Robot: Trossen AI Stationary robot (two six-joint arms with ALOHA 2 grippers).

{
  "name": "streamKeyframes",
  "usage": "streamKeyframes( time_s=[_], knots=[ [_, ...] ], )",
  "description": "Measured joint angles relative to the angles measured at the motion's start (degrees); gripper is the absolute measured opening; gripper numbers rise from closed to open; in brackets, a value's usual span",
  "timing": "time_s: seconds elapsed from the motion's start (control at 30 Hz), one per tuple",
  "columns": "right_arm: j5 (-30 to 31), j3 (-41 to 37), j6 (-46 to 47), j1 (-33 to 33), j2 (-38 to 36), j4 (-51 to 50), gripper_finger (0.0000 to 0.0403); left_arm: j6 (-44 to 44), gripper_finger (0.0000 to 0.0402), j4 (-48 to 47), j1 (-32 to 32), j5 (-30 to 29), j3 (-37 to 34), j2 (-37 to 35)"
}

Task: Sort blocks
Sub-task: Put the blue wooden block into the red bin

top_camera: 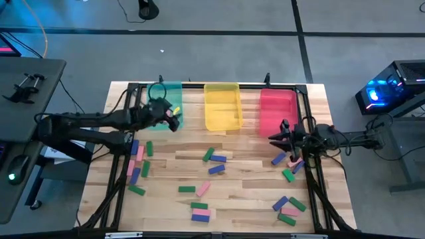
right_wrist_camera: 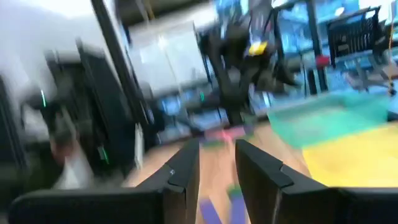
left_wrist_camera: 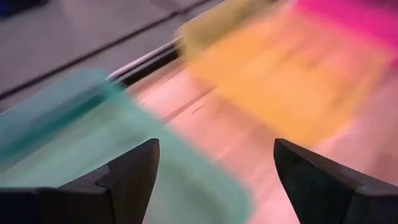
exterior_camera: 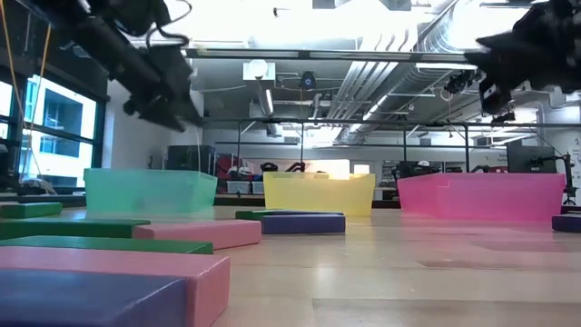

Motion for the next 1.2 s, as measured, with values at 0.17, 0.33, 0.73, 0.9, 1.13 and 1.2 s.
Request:
streamKeyframes(
  time_s=[0.17, 0.33, 0.73, 0.9, 1.13, 1.2],
  knots=[
    [-5.9, 0.0, 5.9, 1.9, 2.5, 17.8, 0.0089, 0.6, 0.0302, 12.1, -7.3, -0.7, -4.3, 0.2],
    [-7.4, 0.1, -4.1, 10.0, 10.8, 30.9, 0.0089, 0.5, 0.0302, 15.0, -13.1, -4.4, -5.2, 0.8],
    [15.8, 19.1, 13.4, 23.0, 37.5, -8.2, 0.0151, 0.4, 0.0302, 15.3, -19.4, -9.9, -5.2, 0.7],
    [10.7, 33.7, 33.1, 25.8, 46.9, -40.7, 0.0202, 0.4, 0.0302, 15.3, -19.9, -9.9, -5.2, 0.7],
    [2.2, 45.3, 34.1, 28.4, 61.7, -65.2, 0.0213, 0.4, 0.0302, 15.3, -19.9, -9.9, -5.2, 0.7],
    [1.9, 46.4, 25.6, 28.4, 65.4, -67.3, 0.021, 0.4, 0.0302, 15.3, -19.9, -9.9, -5.2, 0.7]
  ],
)
